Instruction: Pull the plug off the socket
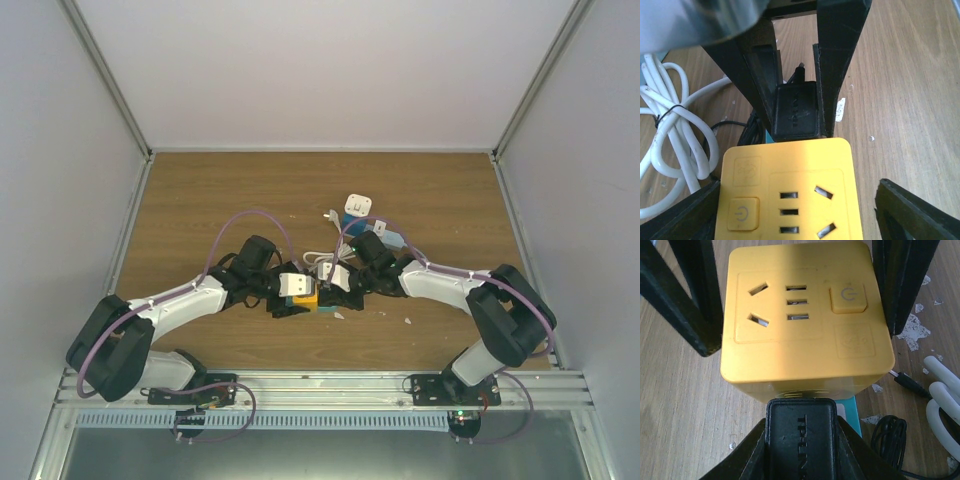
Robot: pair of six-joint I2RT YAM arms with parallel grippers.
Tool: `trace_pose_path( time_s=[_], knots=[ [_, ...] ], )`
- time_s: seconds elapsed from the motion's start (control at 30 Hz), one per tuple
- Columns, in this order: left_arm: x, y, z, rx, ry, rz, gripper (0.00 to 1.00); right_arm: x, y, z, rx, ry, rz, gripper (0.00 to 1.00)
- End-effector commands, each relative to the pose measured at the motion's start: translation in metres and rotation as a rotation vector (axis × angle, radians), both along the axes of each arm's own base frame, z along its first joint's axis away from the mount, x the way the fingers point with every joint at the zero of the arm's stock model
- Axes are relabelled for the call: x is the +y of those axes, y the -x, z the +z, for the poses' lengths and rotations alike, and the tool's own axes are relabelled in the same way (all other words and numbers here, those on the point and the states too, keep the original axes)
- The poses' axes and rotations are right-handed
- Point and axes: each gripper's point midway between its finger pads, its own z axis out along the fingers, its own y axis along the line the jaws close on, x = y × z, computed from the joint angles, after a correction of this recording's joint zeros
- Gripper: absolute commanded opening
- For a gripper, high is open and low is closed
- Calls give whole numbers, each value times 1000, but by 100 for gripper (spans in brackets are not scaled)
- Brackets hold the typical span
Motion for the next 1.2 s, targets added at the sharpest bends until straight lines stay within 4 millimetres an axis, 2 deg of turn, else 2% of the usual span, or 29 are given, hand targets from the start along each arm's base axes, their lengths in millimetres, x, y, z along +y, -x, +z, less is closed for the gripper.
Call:
trace_pose_path(
  time_s=[0.0, 0.2, 0.37, 0.77, 1.0, 1.17],
  knots=[
    [-2, 3, -5, 22, 4, 15, 76, -22, -4, -25, -1, 119, -80, 1],
    [-9, 3, 8, 52, 70, 26, 48, -23, -4, -26, 5, 121, -92, 1],
    [-14, 12, 26, 43, 151, -28, 36, -26, -3, -31, 0, 140, -97, 1],
    [-9, 20, 45, -103, 195, -92, 33, -34, -12, -46, -3, 209, -148, 1],
    [-16, 31, 57, 86, 240, -119, 32, -37, -20, -51, -28, 242, -170, 1],
    [-19, 28, 56, 179, 230, -101, 33, -37, -21, -52, -33, 251, -171, 1]
  ],
)
